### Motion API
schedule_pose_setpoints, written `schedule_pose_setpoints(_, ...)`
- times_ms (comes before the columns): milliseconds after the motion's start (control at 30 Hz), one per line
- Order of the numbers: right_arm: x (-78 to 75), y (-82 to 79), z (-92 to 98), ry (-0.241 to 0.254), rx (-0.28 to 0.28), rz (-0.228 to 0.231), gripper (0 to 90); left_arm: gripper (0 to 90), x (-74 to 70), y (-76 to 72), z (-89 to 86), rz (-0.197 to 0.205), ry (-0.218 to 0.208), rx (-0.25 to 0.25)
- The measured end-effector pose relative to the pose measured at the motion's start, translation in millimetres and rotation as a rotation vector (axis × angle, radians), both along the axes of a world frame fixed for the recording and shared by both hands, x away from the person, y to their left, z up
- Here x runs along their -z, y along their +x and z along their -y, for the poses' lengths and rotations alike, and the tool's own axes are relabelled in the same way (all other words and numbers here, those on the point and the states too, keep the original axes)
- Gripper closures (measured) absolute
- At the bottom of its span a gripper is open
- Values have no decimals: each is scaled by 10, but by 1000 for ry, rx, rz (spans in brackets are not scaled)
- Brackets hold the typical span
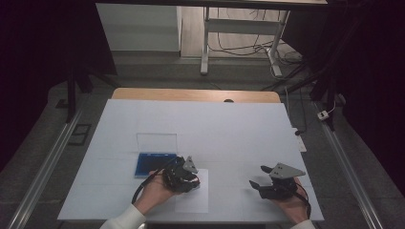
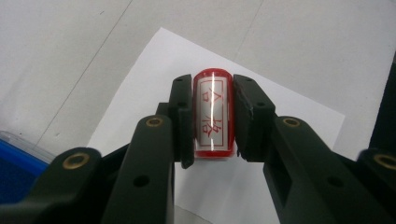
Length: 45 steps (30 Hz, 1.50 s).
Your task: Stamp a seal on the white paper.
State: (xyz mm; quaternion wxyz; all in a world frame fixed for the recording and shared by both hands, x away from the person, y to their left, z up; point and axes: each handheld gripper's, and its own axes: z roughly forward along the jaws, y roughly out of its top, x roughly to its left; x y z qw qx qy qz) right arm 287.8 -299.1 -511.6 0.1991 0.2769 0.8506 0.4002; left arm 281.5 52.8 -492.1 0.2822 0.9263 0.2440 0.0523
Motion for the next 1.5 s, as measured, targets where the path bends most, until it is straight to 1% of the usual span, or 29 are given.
schedule_pose_setpoints(67,-5,-6,2,5,0,0,278,709,1,-2,2,1,3,1)
schedule_pose_setpoints(133,-7,-11,1,10,5,11,280,709,2,-1,0,0,5,3)
schedule_pose_setpoints(167,-17,-17,4,4,10,15,280,710,4,-1,-1,1,4,3)
schedule_pose_setpoints(233,-23,-17,8,15,11,16,280,710,7,-2,-1,2,1,3)
schedule_pose_setpoints(400,-18,-16,9,12,10,14,280,711,10,-8,3,7,2,5)
schedule_pose_setpoints(500,-25,-24,6,6,19,24,281,711,12,-8,3,7,0,3)
schedule_pose_setpoints(533,-26,-22,9,11,13,22,282,711,13,-6,1,6,-1,4)
schedule_pose_setpoints(633,-30,-22,16,15,18,30,286,711,13,-7,2,7,0,6)
schedule_pose_setpoints(900,-30,-25,9,13,14,24,285,712,20,-8,-8,11,-5,10)
schedule_pose_setpoints(1167,-29,-21,15,10,11,20,285,710,9,-16,1,16,3,5)
schedule_pose_setpoints(1200,-24,-18,14,12,14,23,285,709,6,-16,-2,17,-2,3)
schedule_pose_setpoints(1233,-24,-16,15,12,14,22,285,708,-5,-15,-21,19,-19,6)
schedule_pose_setpoints(1267,-28,-15,19,13,12,19,285,707,-20,-4,-43,0,-30,8)
schedule_pose_setpoints(1333,-34,-16,24,11,17,24,285,705,-21,-6,-58,-1,-39,9)
schedule_pose_setpoints(1400,-40,-15,33,15,15,22,285,705,-44,-20,-58,7,-51,15)
schedule_pose_setpoints(1433,-39,-15,34,21,15,24,285,705,-77,-31,-64,16,-69,15)
schedule_pose_setpoints(1500,-41,-17,38,24,19,25,285,704,-133,-52,-73,38,-82,13)
